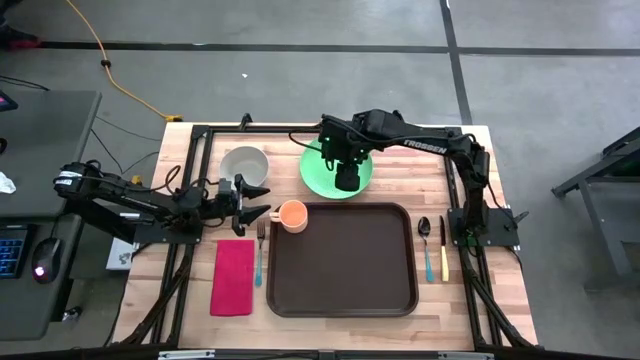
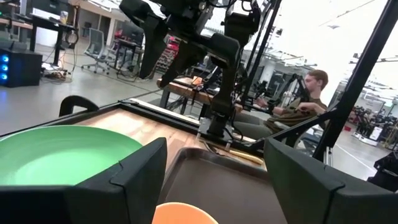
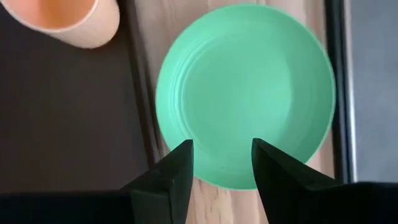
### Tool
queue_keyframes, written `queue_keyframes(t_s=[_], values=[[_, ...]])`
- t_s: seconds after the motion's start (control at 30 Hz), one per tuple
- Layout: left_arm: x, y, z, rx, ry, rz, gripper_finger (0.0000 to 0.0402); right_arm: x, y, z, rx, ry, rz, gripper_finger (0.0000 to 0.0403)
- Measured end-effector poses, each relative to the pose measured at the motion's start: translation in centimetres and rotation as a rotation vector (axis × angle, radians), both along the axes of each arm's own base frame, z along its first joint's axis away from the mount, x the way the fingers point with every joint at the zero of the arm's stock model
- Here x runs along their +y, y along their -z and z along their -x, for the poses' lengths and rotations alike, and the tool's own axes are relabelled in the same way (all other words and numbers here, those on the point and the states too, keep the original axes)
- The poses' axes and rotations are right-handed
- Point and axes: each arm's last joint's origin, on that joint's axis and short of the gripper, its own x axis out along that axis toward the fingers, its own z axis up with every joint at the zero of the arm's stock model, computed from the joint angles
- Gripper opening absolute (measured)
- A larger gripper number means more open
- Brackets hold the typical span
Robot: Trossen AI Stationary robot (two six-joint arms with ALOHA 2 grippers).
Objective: Set up tray
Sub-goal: Put the green plate on the brown serving tray
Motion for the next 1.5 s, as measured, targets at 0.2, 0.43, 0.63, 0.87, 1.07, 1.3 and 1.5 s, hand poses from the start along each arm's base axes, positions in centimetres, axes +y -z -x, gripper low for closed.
queue_keyframes(t_s=[0.2, 0.43, 0.63, 0.87, 1.07, 1.3, 1.5], values=[[0.0, 0.1, 0.0, 0.007, 0.000, -0.001, 0.0299, -0.9, 3.4, 1.5, 0.065, -0.039, -0.071, 0.0145], [0.1, 0.0, 0.0, 0.001, -0.023, 0.011, 0.0299, -0.8, 6.0, 4.6, 0.039, -0.059, -0.050, 0.0145], [0.1, 0.1, 0.0, 0.011, -0.041, -0.002, 0.0299, 0.2, 7.4, 7.2, 0.017, -0.137, -0.014, 0.0151], [0.1, 0.5, -0.1, 0.061, -0.053, -0.022, 0.0299, 0.6, 9.1, 8.7, 0.009, -0.172, 0.034, 0.0146], [0.1, 1.2, -0.1, 0.134, -0.050, -0.006, 0.0299, 0.4, 9.2, 8.1, -0.036, -0.242, 0.089, 0.0137], [0.1, 2.0, -0.1, 0.180, -0.042, 0.123, 0.0299, 0.2, 9.0, 7.7, -0.086, -0.246, 0.107, 0.0134], [0.0, 2.1, -0.1, 0.187, 0.014, 0.190, 0.0299, 0.2, 9.0, 7.7, -0.085, -0.242, 0.104, 0.0133]])
